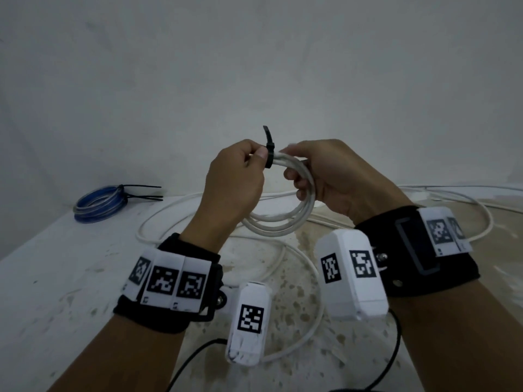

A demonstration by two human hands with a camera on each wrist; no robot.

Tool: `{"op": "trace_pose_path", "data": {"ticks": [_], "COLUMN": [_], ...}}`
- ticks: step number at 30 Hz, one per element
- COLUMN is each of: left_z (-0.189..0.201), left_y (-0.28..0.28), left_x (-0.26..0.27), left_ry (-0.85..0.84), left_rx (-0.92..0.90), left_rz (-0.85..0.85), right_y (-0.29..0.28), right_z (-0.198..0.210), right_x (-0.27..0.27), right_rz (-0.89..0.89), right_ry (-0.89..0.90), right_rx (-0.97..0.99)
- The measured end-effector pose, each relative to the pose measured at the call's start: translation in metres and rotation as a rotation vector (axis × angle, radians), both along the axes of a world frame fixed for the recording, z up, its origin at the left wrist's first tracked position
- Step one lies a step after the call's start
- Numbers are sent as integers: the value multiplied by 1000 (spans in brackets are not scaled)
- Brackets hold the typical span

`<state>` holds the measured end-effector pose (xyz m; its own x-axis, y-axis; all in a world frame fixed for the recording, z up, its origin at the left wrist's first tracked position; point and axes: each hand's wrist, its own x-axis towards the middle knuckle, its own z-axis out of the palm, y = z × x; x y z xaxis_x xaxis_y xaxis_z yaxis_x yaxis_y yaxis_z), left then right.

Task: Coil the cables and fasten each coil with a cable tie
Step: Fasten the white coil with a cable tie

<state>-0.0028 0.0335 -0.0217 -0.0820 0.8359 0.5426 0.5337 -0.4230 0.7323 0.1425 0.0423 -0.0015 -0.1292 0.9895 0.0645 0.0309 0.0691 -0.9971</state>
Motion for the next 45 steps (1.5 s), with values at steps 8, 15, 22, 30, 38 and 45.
{"op": "trace_pose_path", "data": {"ticks": [8, 15, 22, 30, 38, 45], "left_z": [-3, -5, -5, 2, 2, 4], "left_y": [-5, -6, -6, -7, -7, -6], "left_x": [11, 14, 13, 3, 6, 4], "left_ry": [122, 171, 201, 209, 10, -96], "left_rx": [-20, -15, 1, -16, -154, -217], "left_rz": [-89, -120, -183, -277, -306, -311], "right_y": [1, 4, 10, 7, 3, 4], "right_z": [-4, -6, -10, -9, -5, -5], "right_x": [-1, 0, 0, 2, 3, 1], "right_rz": [-118, -191, -236, -192, -176, -100], "right_ry": [-22, 9, 3, -223, -317, -187], "right_rx": [42, 25, 39, 283, 463, 454]}}
